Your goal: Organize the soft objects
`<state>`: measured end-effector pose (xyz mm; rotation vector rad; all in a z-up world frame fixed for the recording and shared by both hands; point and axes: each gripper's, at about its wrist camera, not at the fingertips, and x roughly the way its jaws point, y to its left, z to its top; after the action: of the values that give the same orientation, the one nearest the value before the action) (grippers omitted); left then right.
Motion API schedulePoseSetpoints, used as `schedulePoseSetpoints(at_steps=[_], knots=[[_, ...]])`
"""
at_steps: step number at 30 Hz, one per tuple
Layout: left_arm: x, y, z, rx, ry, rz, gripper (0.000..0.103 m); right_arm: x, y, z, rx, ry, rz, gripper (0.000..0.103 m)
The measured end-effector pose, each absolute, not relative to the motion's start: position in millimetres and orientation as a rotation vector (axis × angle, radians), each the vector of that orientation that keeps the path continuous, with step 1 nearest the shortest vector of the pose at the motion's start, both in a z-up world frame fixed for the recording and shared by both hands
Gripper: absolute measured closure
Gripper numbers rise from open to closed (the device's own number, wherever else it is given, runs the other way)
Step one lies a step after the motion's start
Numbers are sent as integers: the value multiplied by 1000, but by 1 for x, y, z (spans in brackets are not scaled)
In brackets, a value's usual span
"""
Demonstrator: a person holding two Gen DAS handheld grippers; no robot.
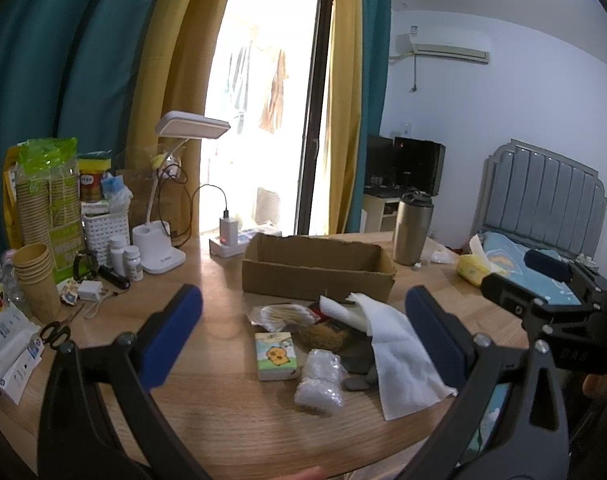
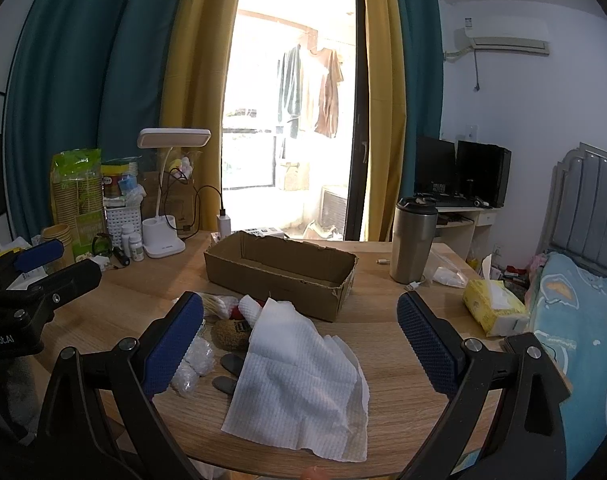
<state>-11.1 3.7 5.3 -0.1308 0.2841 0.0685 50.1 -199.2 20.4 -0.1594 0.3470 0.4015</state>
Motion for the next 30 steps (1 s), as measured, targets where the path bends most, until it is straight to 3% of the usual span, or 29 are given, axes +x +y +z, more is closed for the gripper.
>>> schedulePoseSetpoints(at_steps=[30], knots=[[-13, 3, 1, -133, 292, 71, 1, 50, -199, 19, -161, 355, 404, 4]])
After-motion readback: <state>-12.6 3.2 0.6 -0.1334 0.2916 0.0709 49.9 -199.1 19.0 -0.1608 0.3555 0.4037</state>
